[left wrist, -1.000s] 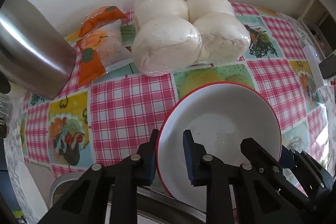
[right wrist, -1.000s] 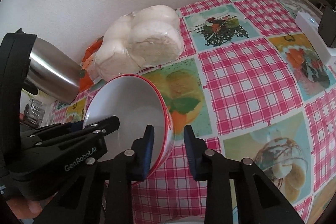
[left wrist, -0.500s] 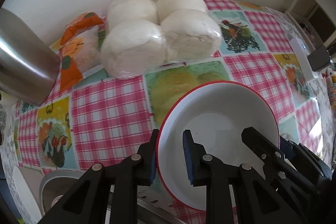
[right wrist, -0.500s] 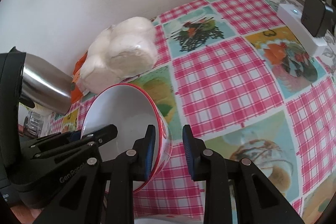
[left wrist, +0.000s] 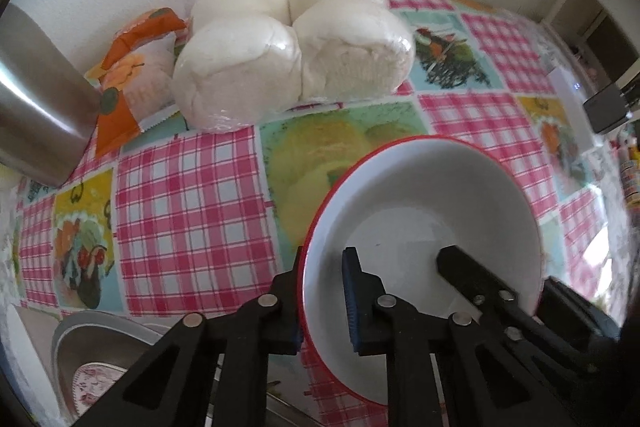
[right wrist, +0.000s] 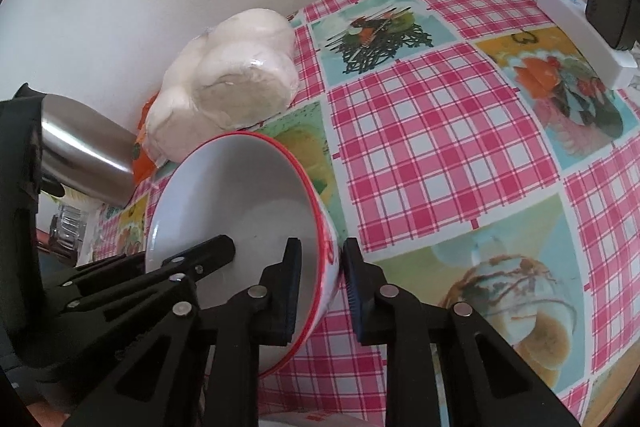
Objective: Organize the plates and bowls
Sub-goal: 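Close the right gripper on the bowl rim and lift it, then carry the strawberry bowl over the plate in the steel tray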
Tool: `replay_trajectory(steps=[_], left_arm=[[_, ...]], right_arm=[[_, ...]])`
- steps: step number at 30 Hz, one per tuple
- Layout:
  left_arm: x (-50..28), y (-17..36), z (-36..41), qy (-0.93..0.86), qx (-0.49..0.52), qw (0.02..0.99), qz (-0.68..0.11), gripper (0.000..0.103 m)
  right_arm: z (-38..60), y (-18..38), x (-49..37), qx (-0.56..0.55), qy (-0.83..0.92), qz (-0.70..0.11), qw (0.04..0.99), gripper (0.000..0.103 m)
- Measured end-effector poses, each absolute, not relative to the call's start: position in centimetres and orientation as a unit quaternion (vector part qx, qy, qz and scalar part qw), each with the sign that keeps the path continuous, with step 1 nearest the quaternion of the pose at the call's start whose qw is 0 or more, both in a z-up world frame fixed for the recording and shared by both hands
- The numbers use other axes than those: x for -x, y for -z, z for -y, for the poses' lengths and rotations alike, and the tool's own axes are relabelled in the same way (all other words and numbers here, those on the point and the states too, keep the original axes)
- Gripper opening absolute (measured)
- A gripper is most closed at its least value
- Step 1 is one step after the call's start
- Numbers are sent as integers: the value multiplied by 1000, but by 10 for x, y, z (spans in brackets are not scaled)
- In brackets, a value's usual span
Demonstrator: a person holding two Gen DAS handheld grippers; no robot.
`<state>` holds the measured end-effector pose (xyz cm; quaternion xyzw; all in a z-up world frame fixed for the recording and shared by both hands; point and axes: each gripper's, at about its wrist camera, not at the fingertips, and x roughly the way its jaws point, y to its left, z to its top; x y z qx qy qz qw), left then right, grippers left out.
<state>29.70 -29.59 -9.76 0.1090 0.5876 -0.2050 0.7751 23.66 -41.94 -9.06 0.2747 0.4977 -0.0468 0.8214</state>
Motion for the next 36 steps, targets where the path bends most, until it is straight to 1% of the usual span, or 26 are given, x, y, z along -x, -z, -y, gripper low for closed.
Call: replay_trajectory(steps=[7, 14, 20, 30, 36], left_arm=[[-294, 81, 299, 209, -105, 792, -564, 18], [-287, 44, 288, 205, -101, 816, -531, 18], [-276, 14, 262, 194, -74, 835, -510, 18], [-239, -20, 223, 178, -31, 851, -492, 18], [-219, -30, 190, 162, 0, 850, -502, 18]], right_arm=[[418, 84, -232, -271, 51, -493, 825, 22], [417, 62, -227, -273, 41, -471, 838, 22], [401, 37, -217, -252, 25, -455, 853, 22], [368, -6, -196, -221, 6, -452, 864, 22], [342, -20, -181, -202, -7, -462, 864, 22]])
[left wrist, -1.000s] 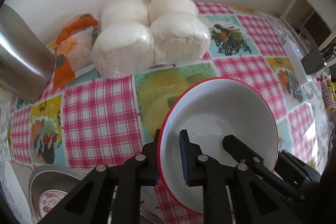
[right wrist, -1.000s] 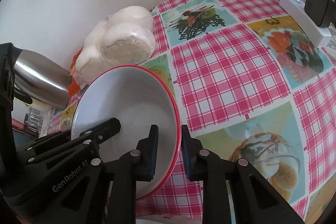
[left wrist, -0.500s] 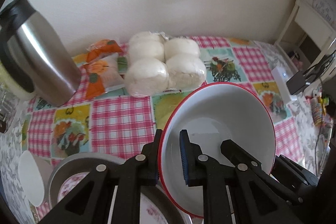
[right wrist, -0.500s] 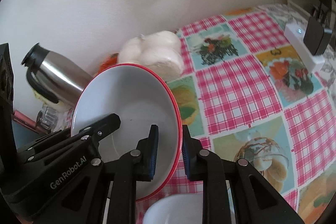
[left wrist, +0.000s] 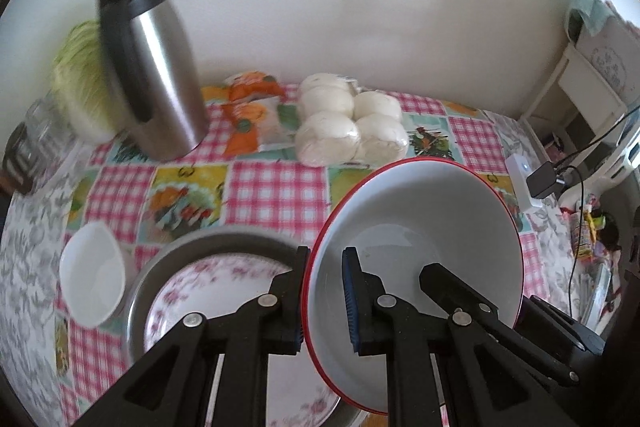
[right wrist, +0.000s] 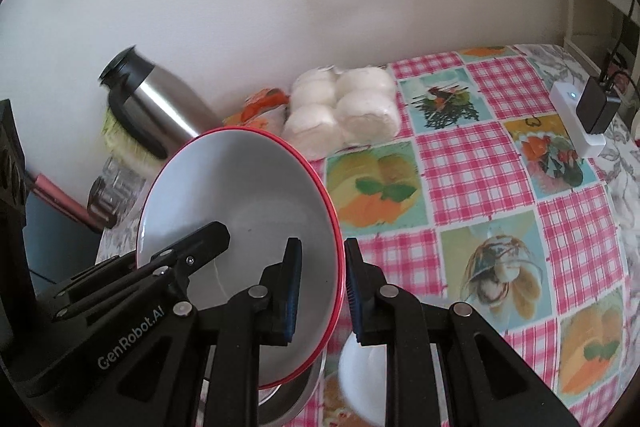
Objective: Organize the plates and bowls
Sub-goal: 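Carry the strawberry bowl over the plate in the steel tray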
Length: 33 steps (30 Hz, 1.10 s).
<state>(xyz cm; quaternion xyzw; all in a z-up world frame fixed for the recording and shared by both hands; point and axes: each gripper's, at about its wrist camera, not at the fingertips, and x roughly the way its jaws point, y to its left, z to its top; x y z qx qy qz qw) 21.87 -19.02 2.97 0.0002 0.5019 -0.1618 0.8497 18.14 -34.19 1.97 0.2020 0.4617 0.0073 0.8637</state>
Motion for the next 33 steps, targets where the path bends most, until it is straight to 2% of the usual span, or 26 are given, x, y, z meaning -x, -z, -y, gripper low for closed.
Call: replay_trajectory(steps=[16, 33], left_arm=[[-172, -34, 120, 154, 66, 849, -502, 18], [-161, -1, 80, 151, 135, 830, -520, 18]], right_arm=[[282, -37, -144, -167, -40, -481, 860, 22], [256, -23, -139, -155, -45, -501, 850, 22]])
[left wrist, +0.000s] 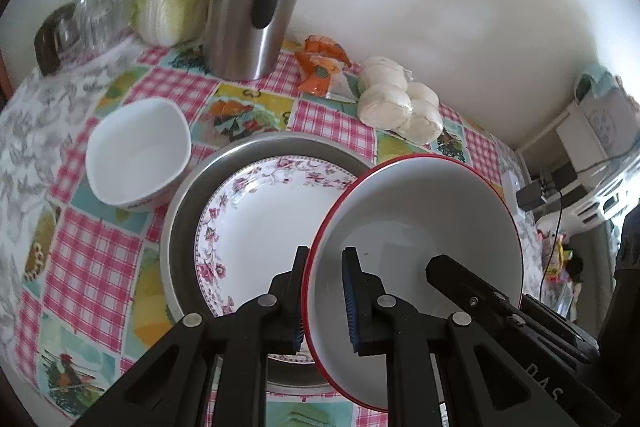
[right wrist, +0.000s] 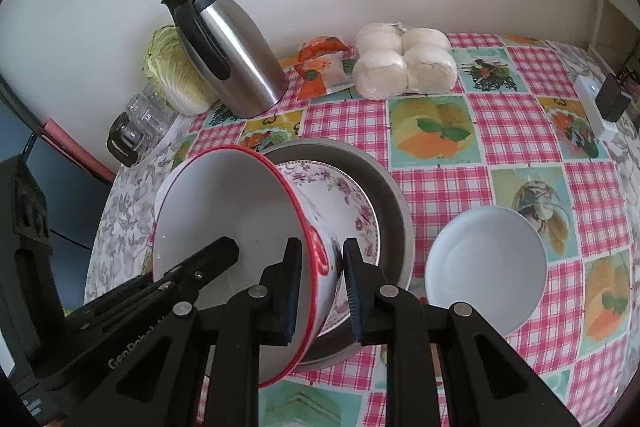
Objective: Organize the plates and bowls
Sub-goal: 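Carry the strawberry bowl over the plate in the steel tray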
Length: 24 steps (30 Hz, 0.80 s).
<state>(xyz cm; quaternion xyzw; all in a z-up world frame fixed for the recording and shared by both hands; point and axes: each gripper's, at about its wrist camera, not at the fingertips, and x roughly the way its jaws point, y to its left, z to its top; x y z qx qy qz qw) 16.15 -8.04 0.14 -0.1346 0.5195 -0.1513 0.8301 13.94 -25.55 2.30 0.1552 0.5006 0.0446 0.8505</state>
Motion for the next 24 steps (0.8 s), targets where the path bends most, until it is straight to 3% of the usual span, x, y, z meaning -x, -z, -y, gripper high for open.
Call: replay_trajectory(steps=[24], left_arm=[[-183, 29, 50, 120, 173, 809, -549, 18]], right_arm=[[227, 8, -172, -136, -53, -520, 842, 22]])
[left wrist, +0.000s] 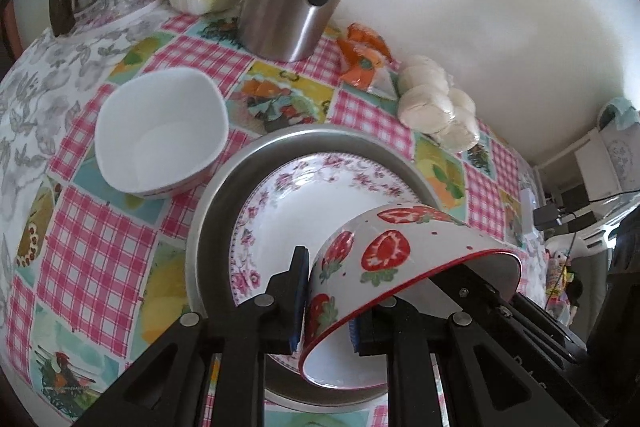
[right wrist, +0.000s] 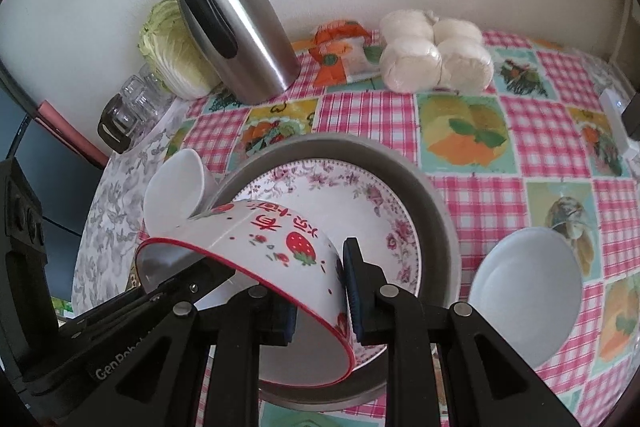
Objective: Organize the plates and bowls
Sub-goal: 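Carry the strawberry bowl over the plate in the steel tray, then lower the strawberry bowl onto the pink-floral plate and open the right gripper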
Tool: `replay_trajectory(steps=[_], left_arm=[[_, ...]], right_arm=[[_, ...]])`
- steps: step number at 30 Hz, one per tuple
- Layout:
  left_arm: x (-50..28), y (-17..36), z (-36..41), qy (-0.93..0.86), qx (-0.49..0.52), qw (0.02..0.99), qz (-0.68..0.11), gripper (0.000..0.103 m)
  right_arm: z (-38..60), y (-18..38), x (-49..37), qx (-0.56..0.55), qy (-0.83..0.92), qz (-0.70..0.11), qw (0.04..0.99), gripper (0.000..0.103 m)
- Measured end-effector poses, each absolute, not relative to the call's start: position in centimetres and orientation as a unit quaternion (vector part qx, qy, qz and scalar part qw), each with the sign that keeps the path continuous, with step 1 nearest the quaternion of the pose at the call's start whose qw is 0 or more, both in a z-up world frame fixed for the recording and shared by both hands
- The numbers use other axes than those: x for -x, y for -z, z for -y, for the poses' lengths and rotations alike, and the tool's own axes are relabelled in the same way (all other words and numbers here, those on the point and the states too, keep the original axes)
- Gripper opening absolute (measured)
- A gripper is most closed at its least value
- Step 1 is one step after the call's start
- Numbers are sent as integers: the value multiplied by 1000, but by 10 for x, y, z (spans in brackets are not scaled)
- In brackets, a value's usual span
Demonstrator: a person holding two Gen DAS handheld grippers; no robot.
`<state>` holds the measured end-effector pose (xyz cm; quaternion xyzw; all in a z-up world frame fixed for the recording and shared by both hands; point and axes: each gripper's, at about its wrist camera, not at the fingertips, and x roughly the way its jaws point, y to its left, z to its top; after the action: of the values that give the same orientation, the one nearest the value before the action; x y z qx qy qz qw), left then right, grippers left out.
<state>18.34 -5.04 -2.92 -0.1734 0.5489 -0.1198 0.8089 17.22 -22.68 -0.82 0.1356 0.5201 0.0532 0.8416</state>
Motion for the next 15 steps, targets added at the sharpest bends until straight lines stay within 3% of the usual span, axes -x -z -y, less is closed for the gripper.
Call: replay_trajectory(steps=[15], left_arm=[[-204, 57, 48, 114, 196, 786, -575, 19]], right_arm=[[231, 31, -189, -164, -51, -540, 824, 22]])
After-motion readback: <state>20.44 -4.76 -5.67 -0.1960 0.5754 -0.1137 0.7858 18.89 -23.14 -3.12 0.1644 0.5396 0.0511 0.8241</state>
